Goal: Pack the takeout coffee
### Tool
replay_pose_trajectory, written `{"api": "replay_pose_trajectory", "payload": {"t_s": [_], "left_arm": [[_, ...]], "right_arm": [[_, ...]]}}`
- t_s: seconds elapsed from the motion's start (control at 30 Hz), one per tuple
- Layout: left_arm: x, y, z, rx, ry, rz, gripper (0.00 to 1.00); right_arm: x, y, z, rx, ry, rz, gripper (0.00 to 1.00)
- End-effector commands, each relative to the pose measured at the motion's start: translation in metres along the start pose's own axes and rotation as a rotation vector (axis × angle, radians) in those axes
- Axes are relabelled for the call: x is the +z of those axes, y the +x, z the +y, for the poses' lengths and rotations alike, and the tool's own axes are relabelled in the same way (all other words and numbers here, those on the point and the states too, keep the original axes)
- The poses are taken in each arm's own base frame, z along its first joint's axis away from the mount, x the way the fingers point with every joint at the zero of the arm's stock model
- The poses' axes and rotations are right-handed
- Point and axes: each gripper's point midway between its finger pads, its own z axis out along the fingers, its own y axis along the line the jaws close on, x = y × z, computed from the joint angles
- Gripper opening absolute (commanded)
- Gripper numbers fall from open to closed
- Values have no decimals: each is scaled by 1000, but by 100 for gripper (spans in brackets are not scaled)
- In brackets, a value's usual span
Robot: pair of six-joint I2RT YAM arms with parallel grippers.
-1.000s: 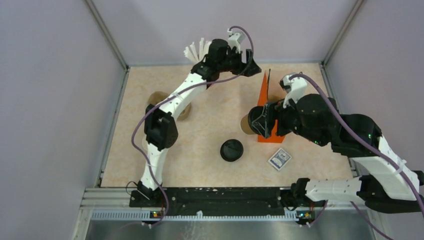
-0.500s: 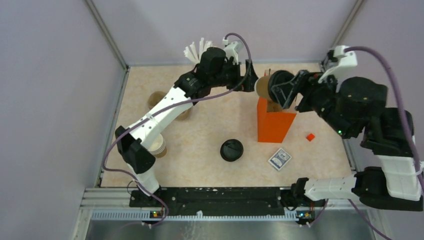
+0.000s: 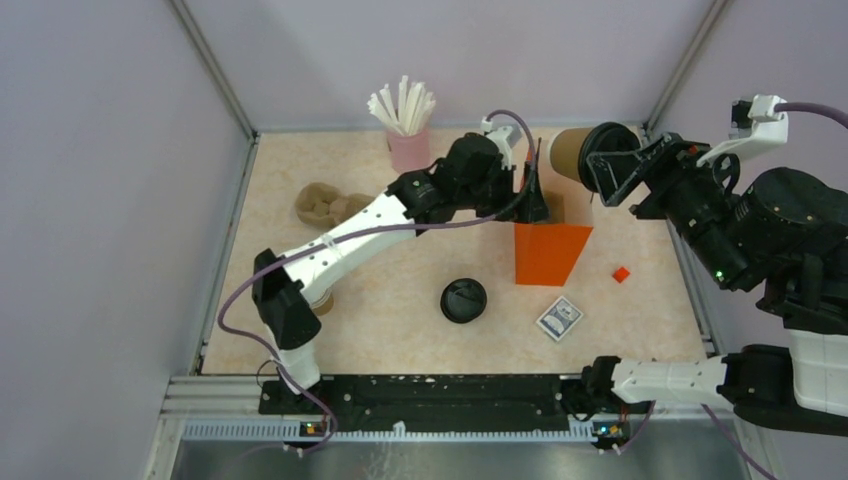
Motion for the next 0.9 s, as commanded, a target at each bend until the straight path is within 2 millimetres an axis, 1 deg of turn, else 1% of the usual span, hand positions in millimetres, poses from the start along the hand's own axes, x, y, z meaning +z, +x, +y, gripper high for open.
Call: {"api": "replay_pose_trajectory", "payload": {"t_s": [0.0,0.07,0.1,0.17,0.2,0.23,0.27,0.33,0.37,0.4,0.43,0.5,0.57,0.63,0.73,0.87], "left_arm": [[22,13,13,39,-91,43,92],[26,9,17,78,-130,42,86],[28,6,19,97,-143,35,80],[27,-7,20,126,-163,-8,69],[26,-11,18,139,-164,-23,61],[25,-20,21,153,-190,-58,57],[23,-25,22,165,-206,-78,54],[21,-32,22,184,-218,-97,55],[21,-34,22,190,-219,-100,61],[21,-35,20,194,-216,-101,69],[21,-36,18,197,-211,-99,76],[18,-39,13,200,-195,-100,82],[13,-41,12,195,-202,-109,85],[12,-41,19,195,-238,-110,85],[17,-36,29,202,-272,-99,79],[32,-30,27,198,-225,-92,65]], "right_arm": [[-2,-3,1,44,-4,-9,64],[-5,1,-1,49,-12,8,64],[-6,2,-2,54,-15,13,64],[-8,6,-3,60,-14,25,64],[-8,8,-4,61,-14,29,64],[-8,9,-4,64,-13,32,64],[-8,9,-4,64,-13,34,64],[-8,11,-4,59,-14,39,64],[-8,12,-4,58,-13,40,64],[-7,13,-3,54,-12,43,64],[-6,13,-4,47,-9,44,64],[-6,14,-5,39,-4,46,64],[-6,13,-5,37,0,43,64],[-6,12,-6,37,0,36,64],[-6,10,-6,31,3,28,64],[-6,9,-5,34,-3,29,64]]}}
